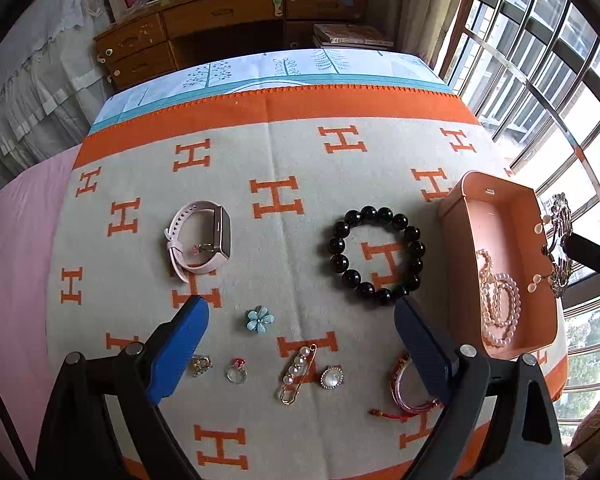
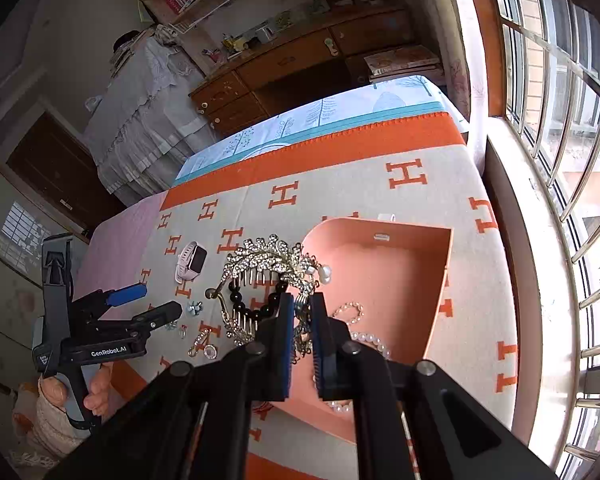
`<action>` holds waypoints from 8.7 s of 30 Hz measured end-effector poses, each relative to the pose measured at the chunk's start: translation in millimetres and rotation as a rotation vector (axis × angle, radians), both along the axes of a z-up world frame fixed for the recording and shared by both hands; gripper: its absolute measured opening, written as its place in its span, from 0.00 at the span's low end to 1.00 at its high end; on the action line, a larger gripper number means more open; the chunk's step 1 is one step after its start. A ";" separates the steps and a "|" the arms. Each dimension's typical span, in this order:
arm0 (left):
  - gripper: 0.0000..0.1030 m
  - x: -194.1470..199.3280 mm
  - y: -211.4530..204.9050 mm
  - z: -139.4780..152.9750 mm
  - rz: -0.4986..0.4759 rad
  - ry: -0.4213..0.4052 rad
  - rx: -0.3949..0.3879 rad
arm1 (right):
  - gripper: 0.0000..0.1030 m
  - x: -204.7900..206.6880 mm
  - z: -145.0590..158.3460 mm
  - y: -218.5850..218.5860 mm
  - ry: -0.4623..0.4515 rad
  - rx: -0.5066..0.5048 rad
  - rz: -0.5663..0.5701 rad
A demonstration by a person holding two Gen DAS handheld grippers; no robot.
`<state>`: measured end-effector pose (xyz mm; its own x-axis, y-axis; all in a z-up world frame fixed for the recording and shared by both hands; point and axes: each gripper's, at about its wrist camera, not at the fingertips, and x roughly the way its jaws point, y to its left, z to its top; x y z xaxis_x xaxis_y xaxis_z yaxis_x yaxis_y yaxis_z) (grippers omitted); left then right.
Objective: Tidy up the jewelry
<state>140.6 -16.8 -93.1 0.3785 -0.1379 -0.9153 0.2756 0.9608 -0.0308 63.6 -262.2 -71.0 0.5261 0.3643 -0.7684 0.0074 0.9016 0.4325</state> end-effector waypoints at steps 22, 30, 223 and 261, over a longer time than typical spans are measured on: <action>0.12 65.0 -44.2 -63.6 0.064 0.174 0.054 | 0.08 12.1 -47.6 -21.6 0.040 -0.083 -0.065; 0.12 46.5 -45.4 -26.9 0.071 0.083 -0.027 | 0.08 38.2 -64.4 -17.7 0.083 -0.177 -0.094; 0.43 109.3 74.9 -86.5 0.256 0.201 0.038 | 0.12 53.1 -14.8 130.9 0.003 -0.113 0.432; 0.10 105.7 91.2 -57.3 0.329 0.314 -0.052 | 0.12 44.1 -15.7 127.5 -0.025 -0.077 0.461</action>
